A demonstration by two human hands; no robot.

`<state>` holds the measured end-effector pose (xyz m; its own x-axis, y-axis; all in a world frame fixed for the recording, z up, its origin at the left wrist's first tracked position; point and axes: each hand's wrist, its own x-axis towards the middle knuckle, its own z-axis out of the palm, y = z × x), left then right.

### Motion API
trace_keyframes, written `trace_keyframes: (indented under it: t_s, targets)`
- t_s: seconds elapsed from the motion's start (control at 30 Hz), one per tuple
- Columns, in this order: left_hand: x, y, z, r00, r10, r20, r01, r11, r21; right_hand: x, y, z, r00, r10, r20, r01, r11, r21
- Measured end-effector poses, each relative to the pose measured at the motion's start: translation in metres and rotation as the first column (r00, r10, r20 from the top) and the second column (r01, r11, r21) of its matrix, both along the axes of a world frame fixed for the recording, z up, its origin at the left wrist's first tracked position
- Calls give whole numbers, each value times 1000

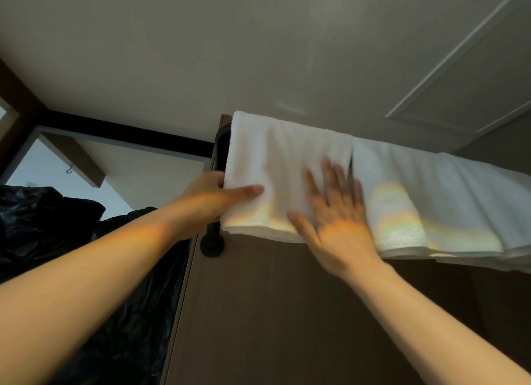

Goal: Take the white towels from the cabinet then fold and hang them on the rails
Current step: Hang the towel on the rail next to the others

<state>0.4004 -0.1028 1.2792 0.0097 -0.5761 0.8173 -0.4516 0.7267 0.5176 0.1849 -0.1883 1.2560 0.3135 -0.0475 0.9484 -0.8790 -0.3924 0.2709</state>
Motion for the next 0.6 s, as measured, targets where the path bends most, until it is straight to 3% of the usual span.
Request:
trace_keyframes:
  t_s: [0.27,0.37,0.5,0.6]
  targets:
    - [12,-8,-28,998,23,-62,-21,999,31,3,-18,-77,992,-56,-114,77,978,194]
    - [10,-8,-43,993,63,-96,-59,997,41,0,-1,-92,996,52,-69,-32,963,267]
    - [0,7,-66,986,152,70,-157,985,72,-8,30,-109,986,165,1,-161,955,249]
    - [-7,13,-96,891,343,297,-365,931,20,-14,47,-130,979,205,-21,-193,948,254]
